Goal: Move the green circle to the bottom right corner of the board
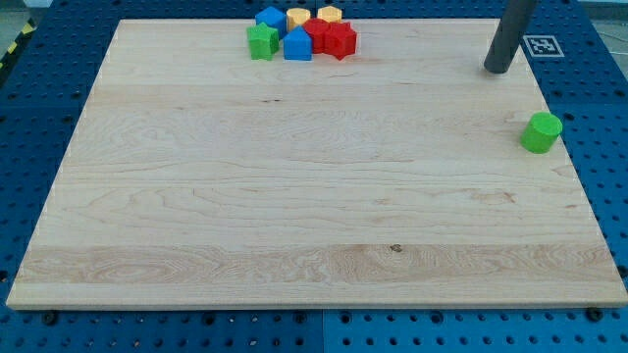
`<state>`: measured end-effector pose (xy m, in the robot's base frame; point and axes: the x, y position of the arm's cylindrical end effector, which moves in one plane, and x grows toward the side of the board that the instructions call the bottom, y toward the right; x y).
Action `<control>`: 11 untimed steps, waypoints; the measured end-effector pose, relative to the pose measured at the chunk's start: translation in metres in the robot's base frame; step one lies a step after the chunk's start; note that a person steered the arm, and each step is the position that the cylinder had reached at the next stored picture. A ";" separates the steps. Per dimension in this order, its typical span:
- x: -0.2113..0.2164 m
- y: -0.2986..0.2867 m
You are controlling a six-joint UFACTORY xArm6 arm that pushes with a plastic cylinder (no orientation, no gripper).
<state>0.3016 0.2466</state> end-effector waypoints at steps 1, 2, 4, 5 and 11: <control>0.000 0.017; 0.005 0.043; 0.070 0.055; 0.072 0.054; 0.120 0.014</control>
<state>0.4217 0.2608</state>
